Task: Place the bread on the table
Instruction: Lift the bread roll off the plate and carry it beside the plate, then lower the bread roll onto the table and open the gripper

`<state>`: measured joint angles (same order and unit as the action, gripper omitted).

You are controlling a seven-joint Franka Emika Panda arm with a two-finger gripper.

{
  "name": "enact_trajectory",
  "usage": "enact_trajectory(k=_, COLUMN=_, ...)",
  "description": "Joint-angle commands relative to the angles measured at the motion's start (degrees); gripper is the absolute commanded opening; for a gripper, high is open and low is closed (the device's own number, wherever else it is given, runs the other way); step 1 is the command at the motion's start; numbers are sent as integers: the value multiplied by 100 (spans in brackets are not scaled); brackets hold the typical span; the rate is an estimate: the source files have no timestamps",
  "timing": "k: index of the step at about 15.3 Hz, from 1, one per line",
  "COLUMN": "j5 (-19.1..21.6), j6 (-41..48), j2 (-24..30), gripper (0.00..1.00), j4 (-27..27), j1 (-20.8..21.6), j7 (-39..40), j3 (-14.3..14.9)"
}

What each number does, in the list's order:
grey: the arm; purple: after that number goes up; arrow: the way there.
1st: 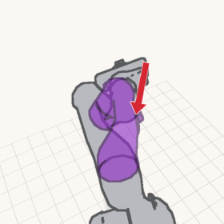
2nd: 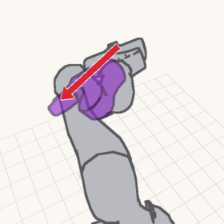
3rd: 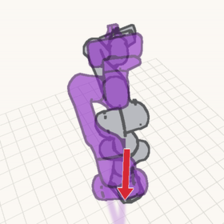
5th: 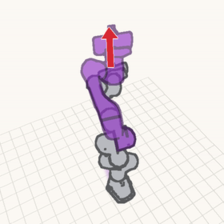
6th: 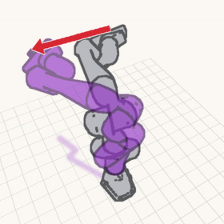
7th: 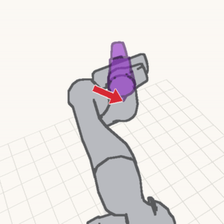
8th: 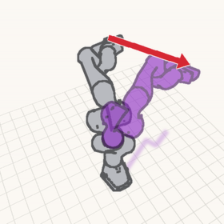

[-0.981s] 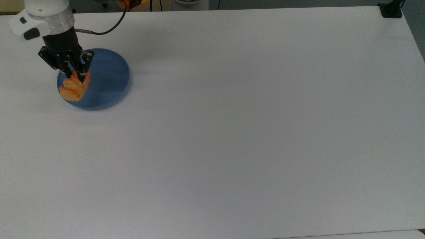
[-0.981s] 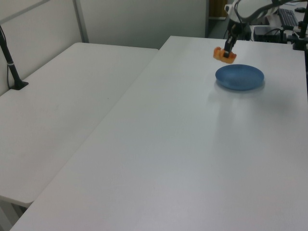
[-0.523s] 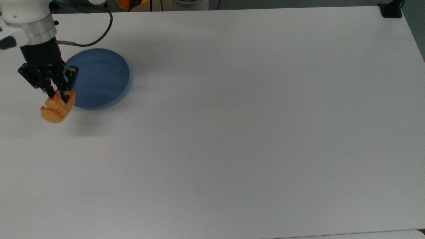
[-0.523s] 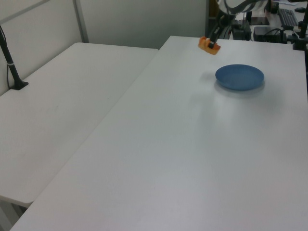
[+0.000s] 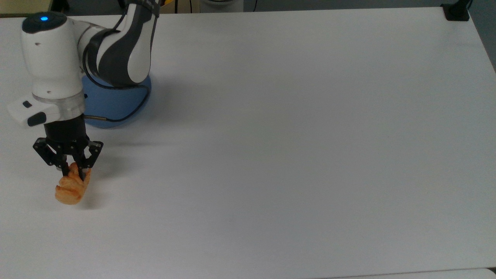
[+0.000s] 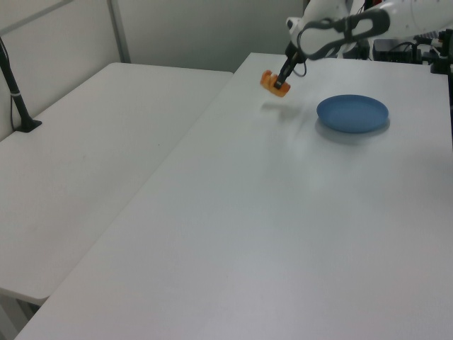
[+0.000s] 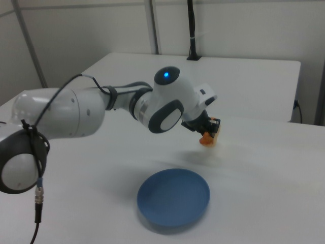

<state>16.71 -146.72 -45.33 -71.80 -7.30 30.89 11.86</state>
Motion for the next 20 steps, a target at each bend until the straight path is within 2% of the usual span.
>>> enact_trajectory(k=1, j5=78, j6=-296, j2=-353, gripper=33, j4=263, j1=-52, j7=408, j3=-122)
enact_trajectory(k=4, j5=78, j6=-506, j2=-441, gripper=37, j4=255, j1=-52, j7=471, j3=-184)
enact_trajectory(k=5, j5=78, j6=-524, j2=-442, gripper=41, j4=246, j1=-52, j7=462, j3=-184)
enact_trajectory(k=9, j5=69, j6=-551, j2=-442, gripper=72, j4=211, j1=-43, j7=444, j3=-237)
enact_trajectory(k=11, j5=78, j6=-725, j2=-433, gripper=81, j4=202, j1=-43, j7=427, j3=-254)
enact_trajectory(k=13, j5=69, j6=-788, j2=-354, gripper=98, j4=184, j1=-43, j7=418, j3=-307)
enact_trajectory(k=17, j5=61, j6=-745, j2=207, gripper=100, j4=-96, j1=-52, j7=217, j3=-316)
enact_trajectory(k=20, j5=61, j6=-631, j2=961, gripper=100, j4=-666, j1=1, j7=-362, j3=-316)
